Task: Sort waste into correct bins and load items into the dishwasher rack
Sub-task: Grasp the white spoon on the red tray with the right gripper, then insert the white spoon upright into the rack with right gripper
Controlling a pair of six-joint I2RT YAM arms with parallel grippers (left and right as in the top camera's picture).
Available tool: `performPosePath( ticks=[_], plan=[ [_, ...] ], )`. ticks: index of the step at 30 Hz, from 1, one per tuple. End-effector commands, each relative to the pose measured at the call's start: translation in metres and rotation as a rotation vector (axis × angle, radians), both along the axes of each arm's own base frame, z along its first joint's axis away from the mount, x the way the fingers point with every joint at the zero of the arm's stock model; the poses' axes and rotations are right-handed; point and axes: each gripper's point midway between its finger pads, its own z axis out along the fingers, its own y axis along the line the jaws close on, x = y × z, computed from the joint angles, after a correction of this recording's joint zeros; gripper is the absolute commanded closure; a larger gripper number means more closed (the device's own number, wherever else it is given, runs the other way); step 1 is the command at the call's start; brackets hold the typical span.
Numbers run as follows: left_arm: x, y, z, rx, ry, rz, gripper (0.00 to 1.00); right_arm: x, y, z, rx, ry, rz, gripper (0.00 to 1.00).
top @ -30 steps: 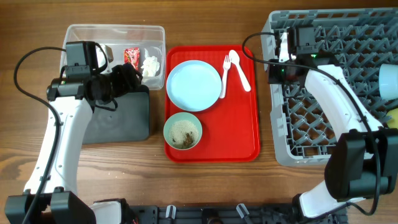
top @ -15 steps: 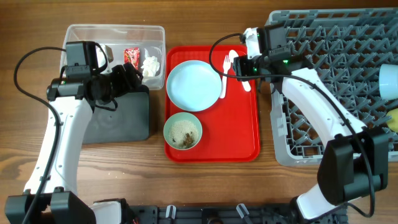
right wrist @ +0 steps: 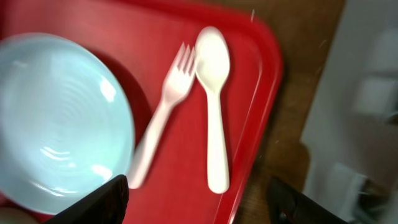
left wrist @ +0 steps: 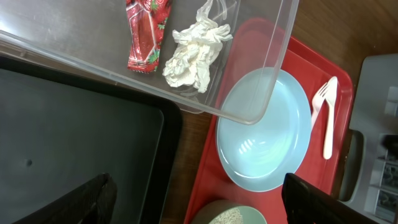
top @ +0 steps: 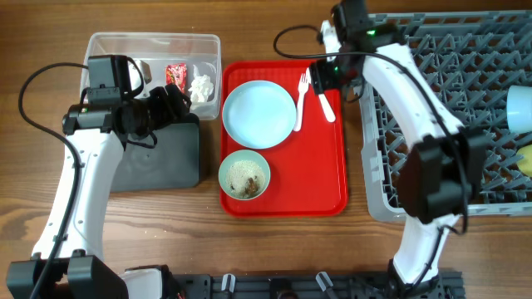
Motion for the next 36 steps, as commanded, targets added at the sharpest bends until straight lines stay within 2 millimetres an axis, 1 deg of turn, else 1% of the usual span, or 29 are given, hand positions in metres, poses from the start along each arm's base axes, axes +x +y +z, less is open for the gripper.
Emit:
performPosePath(
  ticks=[1, 4, 8, 13, 16, 17, 19, 21, 23, 26, 28, 29, 30, 31, 33, 36],
  plan=[
    [0.0, 0.003, 0.005, 0.012, -0.019, -0.002, 0.13, -0.001, 0.0, -0.02, -0.017, 0.042, -0.024, 0.3],
    [0.0, 0.003, 0.005, 0.012, -0.019, -0.002, 0.13, 0.0, 0.0, -0.035, -0.021, 0.069, -0.041, 0.33],
    [0.0, 0.003, 0.005, 0.012, -0.019, -0.002, 0.13, 0.001, -0.004, -0.051, -0.051, 0.081, -0.047, 0.34],
    [0.0, 0.003, 0.005, 0.012, -0.019, -0.002, 0.13, 0.008, -0.002, -0.071, -0.052, 0.086, -0.047, 0.34],
    [0.0, 0.003, 0.005, 0.012, -0.019, -0.002, 0.13, 0.013, 0.0, -0.072, -0.046, 0.066, -0.049, 0.35],
    [0.0, 0.003, 0.005, 0.012, -0.019, -0.002, 0.13, 0.015, 0.0, -0.073, -0.045, 0.062, -0.048, 0.38],
    [0.0, 0.003, 0.005, 0.012, -0.019, -0.002, 0.13, 0.015, 0.0, -0.077, -0.046, 0.067, -0.048, 0.38],
    [0.0, 0.003, 0.005, 0.012, -0.019, -0.002, 0.13, 0.013, 0.0, -0.084, -0.05, 0.081, -0.048, 0.38],
    [0.0, 0.003, 0.005, 0.012, -0.019, -0.002, 0.13, 0.011, -0.001, -0.096, -0.058, 0.105, -0.048, 0.38],
    [0.0, 0.003, 0.005, 0.012, -0.019, -0.002, 0.13, 0.01, -0.001, -0.106, -0.062, 0.119, -0.048, 0.38],
    [0.0, 0.003, 0.005, 0.012, -0.019, -0.002, 0.13, 0.011, -0.001, -0.106, -0.062, 0.115, -0.048, 0.42],
    [0.0, 0.003, 0.005, 0.012, -0.019, -0.002, 0.13, 0.01, -0.002, -0.107, -0.063, 0.121, -0.052, 0.5],
    [0.0, 0.003, 0.005, 0.012, -0.019, -0.002, 0.13, 0.008, -0.007, -0.107, -0.087, 0.129, -0.084, 0.6],
    [0.0, 0.003, 0.005, 0.012, -0.019, -0.002, 0.13, 0.007, -0.014, -0.108, -0.123, 0.13, -0.123, 0.66],
    [0.0, 0.003, 0.005, 0.012, -0.019, -0.002, 0.13, 0.009, -0.018, -0.108, -0.138, 0.12, -0.142, 0.67],
    [0.0, 0.003, 0.005, 0.012, -0.017, -0.002, 0.13, 0.019, -0.015, -0.106, -0.123, 0.079, -0.142, 0.67]
  ],
)
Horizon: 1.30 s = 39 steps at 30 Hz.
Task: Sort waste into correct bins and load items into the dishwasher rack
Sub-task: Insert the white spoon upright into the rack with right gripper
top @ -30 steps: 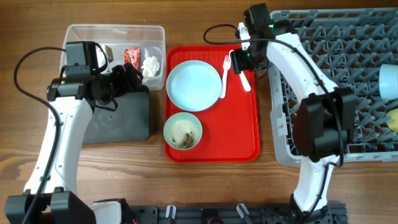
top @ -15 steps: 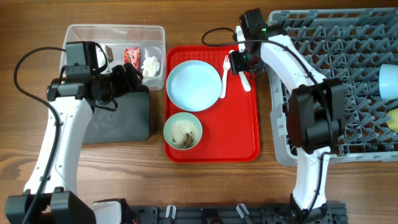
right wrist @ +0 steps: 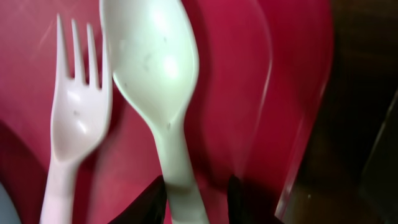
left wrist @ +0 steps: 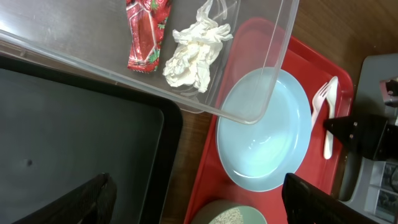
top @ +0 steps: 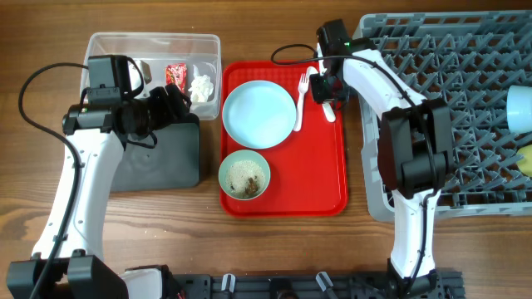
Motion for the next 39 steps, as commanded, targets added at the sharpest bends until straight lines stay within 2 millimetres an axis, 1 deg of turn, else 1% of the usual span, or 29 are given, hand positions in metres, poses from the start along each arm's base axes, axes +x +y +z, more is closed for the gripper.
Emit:
performPosePath(
  ticks=[1, 4, 8, 11, 16, 18, 19, 20, 22, 25, 27, 29, 33, 34, 35, 36, 37, 38, 39],
  plan=[
    [-0.001, 0.003, 0.005, 0.012, -0.016, -0.002, 0.13, 0.004, -0.004, -0.014, -0.03, -0.008, -0.028, 0.67],
    [-0.002, 0.003, 0.004, 0.011, -0.009, -0.002, 0.13, 0.007, -0.002, -0.014, -0.021, -0.022, -0.028, 0.7],
    [-0.002, 0.003, 0.004, 0.011, -0.01, -0.002, 0.13, 0.005, 0.004, -0.015, 0.013, -0.006, -0.02, 0.72],
    [-0.002, 0.003, 0.004, 0.011, -0.009, -0.002, 0.13, 0.003, 0.004, -0.017, 0.011, 0.002, -0.024, 0.77],
    [-0.002, 0.003, 0.004, 0.011, -0.009, -0.002, 0.13, -0.011, 0.001, -0.031, 0.002, 0.072, -0.048, 0.82],
    [-0.002, 0.003, 0.004, 0.011, -0.009, -0.002, 0.13, -0.013, 0.001, -0.032, 0.001, 0.081, -0.049, 0.85],
    [-0.002, 0.003, 0.004, 0.011, -0.009, -0.002, 0.13, -0.013, 0.002, -0.032, 0.009, 0.084, -0.046, 0.85],
    [-0.002, 0.003, 0.004, 0.011, -0.009, -0.002, 0.13, -0.015, 0.006, -0.031, 0.033, 0.095, -0.043, 0.87],
    [-0.002, 0.003, 0.004, 0.011, -0.009, -0.002, 0.13, -0.021, 0.011, -0.029, 0.065, 0.117, -0.038, 0.94],
    [-0.002, 0.003, 0.004, 0.011, -0.009, -0.002, 0.13, -0.02, 0.012, -0.01, 0.076, 0.096, -0.037, 0.95],
    [-0.002, 0.003, 0.004, 0.011, -0.009, -0.002, 0.13, -0.017, 0.013, 0.013, 0.089, 0.054, -0.034, 0.96],
    [-0.002, 0.003, 0.004, 0.011, -0.009, -0.002, 0.13, -0.014, 0.014, 0.038, 0.102, 0.008, -0.032, 0.96],
    [-0.002, 0.003, 0.004, 0.011, -0.009, -0.002, 0.13, -0.014, 0.008, 0.102, 0.13, -0.104, -0.022, 0.96],
    [-0.002, 0.003, 0.004, 0.011, -0.009, -0.002, 0.13, -0.015, 0.003, 0.121, 0.133, -0.137, -0.015, 0.96],
    [-0.002, 0.003, 0.004, 0.011, -0.009, -0.002, 0.13, -0.019, -0.005, 0.144, 0.136, -0.178, -0.006, 0.96],
    [-0.002, 0.003, 0.004, 0.011, -0.009, -0.002, 0.13, -0.023, -0.013, 0.16, 0.132, -0.203, -0.004, 0.96],
    [-0.002, 0.003, 0.004, 0.011, -0.009, -0.002, 0.13, -0.028, -0.021, 0.173, 0.129, -0.22, -0.004, 0.96],
    [-0.002, 0.003, 0.004, 0.011, -0.009, -0.002, 0.13, -0.033, -0.029, 0.182, 0.125, -0.226, -0.009, 0.96],
    [-0.002, 0.003, 0.004, 0.011, -0.009, -0.002, 0.13, -0.046, -0.047, 0.192, 0.111, -0.206, -0.026, 0.96]
  ],
)
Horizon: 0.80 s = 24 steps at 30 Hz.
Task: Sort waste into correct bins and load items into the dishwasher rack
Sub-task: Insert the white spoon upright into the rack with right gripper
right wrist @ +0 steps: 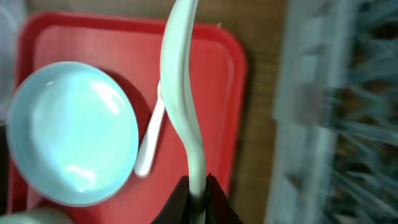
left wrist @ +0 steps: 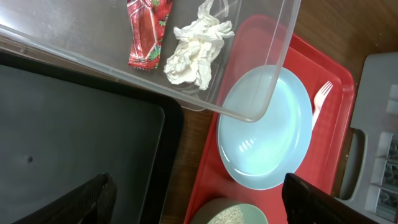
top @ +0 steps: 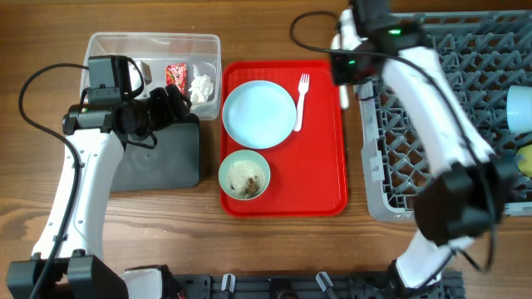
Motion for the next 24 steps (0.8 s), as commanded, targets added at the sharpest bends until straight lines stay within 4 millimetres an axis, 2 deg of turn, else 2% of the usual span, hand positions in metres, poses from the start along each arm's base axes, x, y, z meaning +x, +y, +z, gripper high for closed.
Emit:
performPosePath(
  ticks=[1, 6, 11, 16, 21, 24],
  plan=[
    [0.0, 0.003, 0.005, 0.012, -0.018, -0.003, 0.13, -0.023, -0.036, 0.024, -0.025, 0.015, -0.007, 0.96],
    [0.0, 0.003, 0.005, 0.012, -0.018, -0.003, 0.12, -0.072, -0.081, 0.005, -0.074, 0.234, -0.085, 0.96],
    [0.0, 0.003, 0.005, 0.012, -0.017, -0.003, 0.12, -0.098, -0.1, -0.026, -0.148, 0.355, -0.16, 0.96],
    [0.0, 0.003, 0.005, 0.012, -0.018, -0.003, 0.12, -0.122, -0.102, -0.066, -0.168, 0.456, -0.174, 0.96],
    [0.0, 0.003, 0.005, 0.012, -0.018, -0.003, 0.12, -0.133, -0.107, -0.082, -0.192, 0.488, -0.205, 0.96],
    [0.0, 0.003, 0.005, 0.012, -0.018, -0.003, 0.12, -0.133, -0.108, -0.083, -0.199, 0.488, -0.203, 0.95]
  ],
)
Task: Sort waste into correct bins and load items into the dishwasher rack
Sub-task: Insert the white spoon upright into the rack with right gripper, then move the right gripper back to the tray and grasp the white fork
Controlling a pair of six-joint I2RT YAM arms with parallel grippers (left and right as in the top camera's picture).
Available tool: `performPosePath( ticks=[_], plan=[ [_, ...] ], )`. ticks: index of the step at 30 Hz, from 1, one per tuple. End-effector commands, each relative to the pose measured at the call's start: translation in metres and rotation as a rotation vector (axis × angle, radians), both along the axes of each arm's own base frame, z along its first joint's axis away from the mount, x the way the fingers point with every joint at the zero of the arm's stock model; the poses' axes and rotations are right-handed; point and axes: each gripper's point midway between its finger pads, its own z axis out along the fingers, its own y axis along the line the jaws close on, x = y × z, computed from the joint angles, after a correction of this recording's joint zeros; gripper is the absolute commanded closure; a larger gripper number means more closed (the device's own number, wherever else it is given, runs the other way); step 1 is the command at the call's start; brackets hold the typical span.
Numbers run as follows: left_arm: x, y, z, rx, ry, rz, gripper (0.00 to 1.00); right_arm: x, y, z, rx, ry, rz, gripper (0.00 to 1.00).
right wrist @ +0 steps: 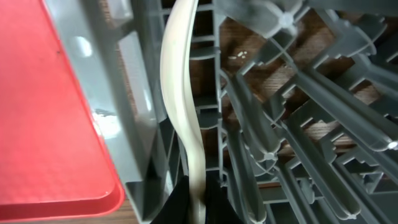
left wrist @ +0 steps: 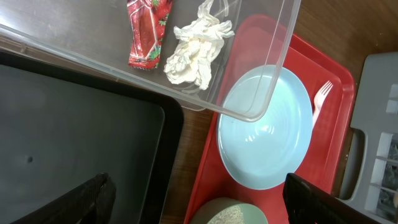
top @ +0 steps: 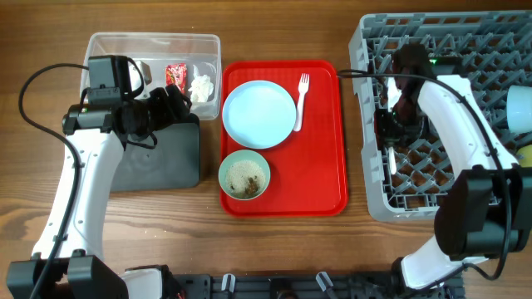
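Observation:
My right gripper point(right wrist: 198, 198) is shut on the white spoon point(right wrist: 181, 93), held edge-on inside the left side of the grey dishwasher rack point(top: 440, 108); overhead the gripper point(top: 391, 124) sits low among the tines. On the red tray point(top: 320, 166) lie a white fork point(top: 300, 100), a light blue plate point(top: 258, 114) and a green bowl of food scraps point(top: 244, 174). My left gripper point(left wrist: 194, 202) is open above the edge of the black bin point(top: 158, 154), empty. The clear bin point(top: 154, 50) holds a red wrapper point(left wrist: 146, 31) and a crumpled tissue point(left wrist: 196, 46).
A pale blue cup point(top: 519, 106) and a yellow item point(top: 525, 160) sit at the rack's right edge. The wooden table point(top: 274, 241) shows in front of the tray.
My right gripper has moved with the spoon from above the tray's top right corner to down inside the rack's left side. The left arm has not moved.
The right gripper was open over the fork and spoon on the tray. Then it was down around the spoon's handle. Then it held the spoon above the tray's corner, and now the spoon is among the rack's tines. The left arm stayed put.

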Motion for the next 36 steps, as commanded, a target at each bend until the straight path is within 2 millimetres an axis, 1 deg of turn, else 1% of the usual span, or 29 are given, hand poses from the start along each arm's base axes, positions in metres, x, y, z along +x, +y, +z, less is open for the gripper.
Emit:
performPosePath(
  ticks=[1, 2, 4, 9, 12, 13, 14, 16, 17, 18, 20, 22, 24, 27, 28, 29, 32, 33, 35, 36],
  plan=[
    [0.0, 0.003, 0.005, 0.012, -0.018, -0.003, 0.12, -0.001, -0.006, 0.001, -0.033, -0.004, -0.011, 0.94],
    [0.0, 0.003, 0.005, 0.012, -0.018, -0.003, 0.12, -0.003, -0.006, 0.001, -0.031, 0.004, 0.008, 0.93],
    [0.0, 0.003, 0.005, 0.012, -0.018, -0.003, 0.12, -0.004, -0.006, 0.001, -0.031, 0.009, 0.011, 0.86],
    [0.0, 0.003, 0.005, 0.012, -0.018, -0.003, 0.12, 0.0, -0.006, 0.005, -0.029, -0.015, 0.014, 0.78],
    [0.0, 0.003, 0.005, 0.012, -0.018, -0.003, 0.12, 0.016, -0.003, 0.03, -0.013, -0.114, 0.013, 0.76],
    [0.0, 0.003, 0.005, 0.012, -0.018, -0.003, 0.12, 0.036, 0.011, 0.061, 0.064, -0.25, 0.008, 0.73],
    [0.0, 0.003, 0.005, 0.012, -0.018, -0.003, 0.12, 0.046, 0.024, 0.074, 0.134, -0.313, 0.014, 0.71],
    [0.0, 0.003, 0.005, 0.012, -0.018, -0.003, 0.12, 0.068, 0.059, 0.105, 0.343, -0.471, 0.055, 0.63],
    [0.0, 0.003, 0.005, 0.012, -0.018, -0.003, 0.12, 0.081, 0.078, 0.12, 0.433, -0.547, 0.084, 0.53],
    [0.0, 0.003, 0.005, 0.012, -0.018, -0.003, 0.12, 0.087, 0.084, 0.124, 0.449, -0.572, 0.075, 0.49],
    [0.0, 0.003, 0.005, 0.012, -0.018, -0.003, 0.12, 0.099, 0.103, 0.126, 0.468, -0.612, 0.097, 0.46],
    [0.0, 0.003, 0.005, 0.012, -0.018, -0.003, 0.12, 0.108, 0.126, 0.121, 0.469, -0.635, 0.151, 0.46],
    [0.0, 0.003, 0.005, 0.012, -0.018, -0.003, 0.12, 0.118, 0.139, 0.112, 0.386, -0.654, 0.167, 0.4],
    [0.0, 0.003, 0.005, 0.012, -0.018, -0.003, 0.12, 0.127, 0.152, 0.107, 0.313, -0.651, 0.186, 0.37],
    [0.0, 0.003, 0.005, 0.012, -0.018, -0.003, 0.12, 0.136, 0.153, 0.1, 0.269, -0.63, 0.169, 0.37],
    [0.0, 0.003, 0.005, 0.012, -0.018, -0.003, 0.12, 0.14, 0.155, 0.094, 0.261, -0.612, 0.172, 0.37],
    [0.0, 0.003, 0.005, 0.012, -0.018, -0.003, 0.12, 0.151, 0.162, 0.061, 0.244, -0.547, 0.133, 0.36],
    [0.0, 0.003, 0.005, 0.012, -0.018, -0.003, 0.12, 0.153, 0.164, 0.044, 0.236, -0.519, 0.121, 0.36],
    [0.0, 0.003, 0.005, 0.012, -0.018, -0.003, 0.12, 0.157, 0.164, 0.016, 0.203, -0.477, 0.063, 0.36],
    [0.0, 0.003, 0.005, 0.012, -0.018, -0.003, 0.12, 0.158, 0.167, 0.002, 0.2, -0.456, 0.055, 0.36]
  ],
)
